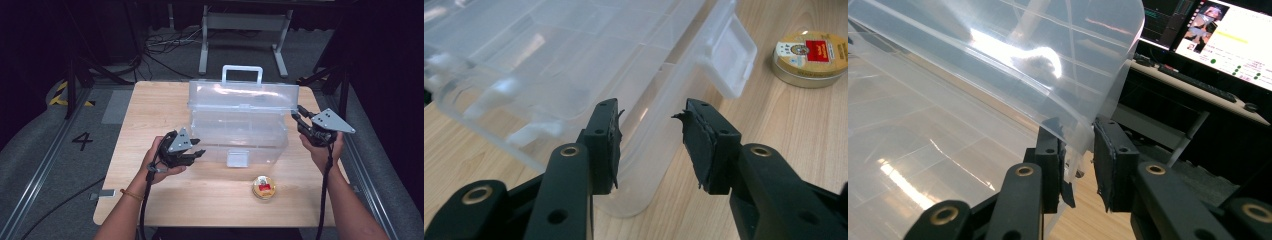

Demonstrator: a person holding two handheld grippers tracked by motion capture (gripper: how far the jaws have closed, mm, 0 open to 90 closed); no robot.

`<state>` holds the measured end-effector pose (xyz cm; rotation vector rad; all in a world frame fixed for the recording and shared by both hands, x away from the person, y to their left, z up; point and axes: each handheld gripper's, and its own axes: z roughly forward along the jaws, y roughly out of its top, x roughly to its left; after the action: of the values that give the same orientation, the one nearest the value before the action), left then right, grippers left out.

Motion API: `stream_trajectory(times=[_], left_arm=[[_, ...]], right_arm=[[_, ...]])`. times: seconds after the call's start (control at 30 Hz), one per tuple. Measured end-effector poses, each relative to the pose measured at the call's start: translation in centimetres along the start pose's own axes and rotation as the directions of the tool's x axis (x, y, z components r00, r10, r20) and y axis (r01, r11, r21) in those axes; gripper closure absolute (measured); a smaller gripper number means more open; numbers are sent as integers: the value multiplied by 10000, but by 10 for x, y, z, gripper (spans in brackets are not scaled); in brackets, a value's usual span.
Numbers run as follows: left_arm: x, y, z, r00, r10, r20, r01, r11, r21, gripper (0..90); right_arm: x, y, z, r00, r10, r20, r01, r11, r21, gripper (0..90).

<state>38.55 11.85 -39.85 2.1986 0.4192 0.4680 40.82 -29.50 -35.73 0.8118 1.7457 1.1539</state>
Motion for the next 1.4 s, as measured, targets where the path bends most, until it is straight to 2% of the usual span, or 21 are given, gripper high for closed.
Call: stream_trajectory(times=[0.2, 0.27, 0.57, 0.7, 0.8, 0.83, 1.1, 1.4], left_arm=[[-5, 12, 16, 9981, 533, 314, -550, 9970, 541, 555], [-6, 14, 20, 9971, 713, 263, -732, 9940, 816, 549], [-6, 29, 34, 9923, 1048, 665, -1112, 9885, 1023, 563], [-7, 31, 42, 9905, 1050, 893, -1160, 9848, 1296, 570], [-8, 32, 45, 9890, 1158, 925, -1277, 9826, 1349, 573], [-9, 32, 45, 9899, 1168, 803, -1271, 9823, 1378, 584], [-6, 31, 49, 9921, 1064, 669, -1146, 9844, 1336, 674], [-4, 30, 52, 9901, 1113, 860, -1215, 9848, 1244, 686]], right_arm=[[1, 5, 3, 9995, 7, 312, -12, 9999, 170, 755], [2, 7, 4, 9988, 52, 481, -61, 9998, 200, 760], [3, 13, 7, 9973, 162, 713, -187, 9992, 356, 768], [1, 17, 9, 9972, 268, 703, -297, 9988, 402, 769], [0, 19, 10, 9969, 267, 745, -300, 9986, 430, 772], [-1, 20, 11, 9968, 299, 741, -334, 9984, 456, 773], [-2, 28, 17, 9923, 497, 1131, -562, 9969, 548, 787], [-5, 37, 25, 9876, 722, 1396, -818, 9946, 645, 801]])
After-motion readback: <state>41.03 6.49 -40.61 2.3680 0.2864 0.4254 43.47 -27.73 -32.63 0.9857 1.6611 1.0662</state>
